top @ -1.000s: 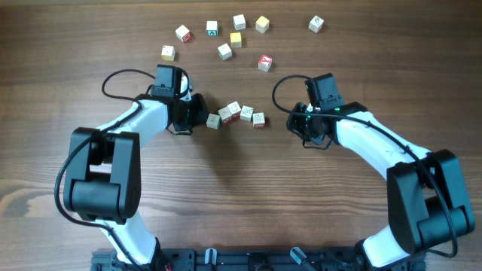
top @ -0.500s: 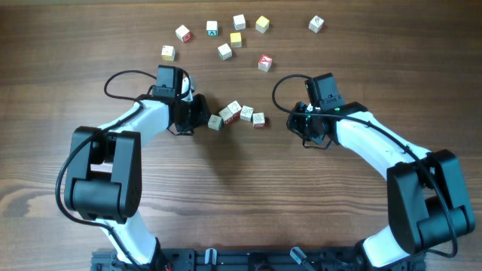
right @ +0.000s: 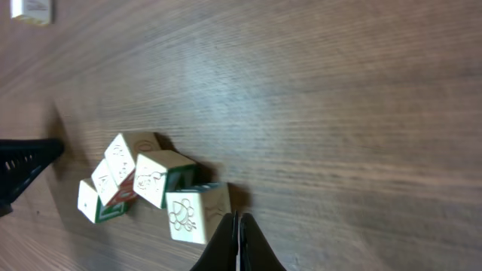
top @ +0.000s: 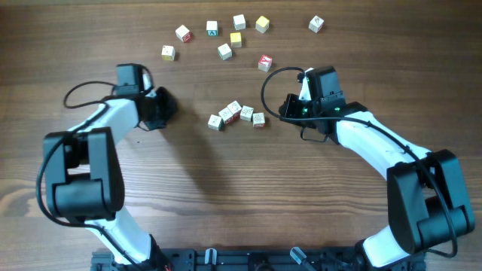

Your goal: Form a horizontal line

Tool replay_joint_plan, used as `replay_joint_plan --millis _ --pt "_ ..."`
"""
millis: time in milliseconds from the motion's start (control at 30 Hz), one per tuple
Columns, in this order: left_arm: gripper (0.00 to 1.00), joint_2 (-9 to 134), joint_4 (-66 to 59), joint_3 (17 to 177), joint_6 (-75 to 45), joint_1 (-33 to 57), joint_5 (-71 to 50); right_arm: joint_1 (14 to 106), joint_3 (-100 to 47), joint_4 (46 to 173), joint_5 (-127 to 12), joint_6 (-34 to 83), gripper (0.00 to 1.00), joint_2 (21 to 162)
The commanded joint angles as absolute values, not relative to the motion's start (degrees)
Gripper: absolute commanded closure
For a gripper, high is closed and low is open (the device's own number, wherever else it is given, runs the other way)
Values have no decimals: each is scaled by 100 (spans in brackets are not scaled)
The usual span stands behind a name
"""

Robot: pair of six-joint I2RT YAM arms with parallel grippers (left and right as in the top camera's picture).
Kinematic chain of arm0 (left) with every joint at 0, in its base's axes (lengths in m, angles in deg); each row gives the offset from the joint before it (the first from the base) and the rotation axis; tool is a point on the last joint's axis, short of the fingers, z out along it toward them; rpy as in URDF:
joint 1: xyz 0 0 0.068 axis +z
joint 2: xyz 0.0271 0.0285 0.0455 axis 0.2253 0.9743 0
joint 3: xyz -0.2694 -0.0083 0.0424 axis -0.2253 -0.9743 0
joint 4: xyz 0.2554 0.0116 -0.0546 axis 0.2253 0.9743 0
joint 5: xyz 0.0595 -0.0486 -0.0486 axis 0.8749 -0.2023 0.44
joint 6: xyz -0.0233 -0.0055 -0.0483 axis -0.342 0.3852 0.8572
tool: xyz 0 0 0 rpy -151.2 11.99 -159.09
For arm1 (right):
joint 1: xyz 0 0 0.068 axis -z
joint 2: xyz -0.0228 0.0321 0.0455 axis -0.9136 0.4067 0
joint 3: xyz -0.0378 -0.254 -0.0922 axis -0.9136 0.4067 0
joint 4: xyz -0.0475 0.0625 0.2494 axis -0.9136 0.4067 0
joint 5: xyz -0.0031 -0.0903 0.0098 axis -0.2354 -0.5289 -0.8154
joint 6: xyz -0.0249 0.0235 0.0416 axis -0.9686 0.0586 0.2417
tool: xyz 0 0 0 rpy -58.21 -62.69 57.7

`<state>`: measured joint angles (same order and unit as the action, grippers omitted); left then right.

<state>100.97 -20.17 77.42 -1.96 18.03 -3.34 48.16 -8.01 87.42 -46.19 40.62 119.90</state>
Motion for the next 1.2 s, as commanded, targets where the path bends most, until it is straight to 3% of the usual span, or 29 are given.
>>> replay_joint_plan --millis 0,200,567,1167 --pt "96 10390 -2083 7586 -100 2022 132 4785 -1153 8418 -4438 3767 95 12049" --pt "96 10390 -2299 7973 -143 2053 101 4682 -1765 8121 -4368 3865 95 12484" --pt "96 10390 -242 10517 -921 2055 403 4300 -4589 10210 -4234 3476 95 14300" --pt "96 10331 977 10841 -1221 2055 1102 3484 -4681 10044 -4547 3782 96 14914"
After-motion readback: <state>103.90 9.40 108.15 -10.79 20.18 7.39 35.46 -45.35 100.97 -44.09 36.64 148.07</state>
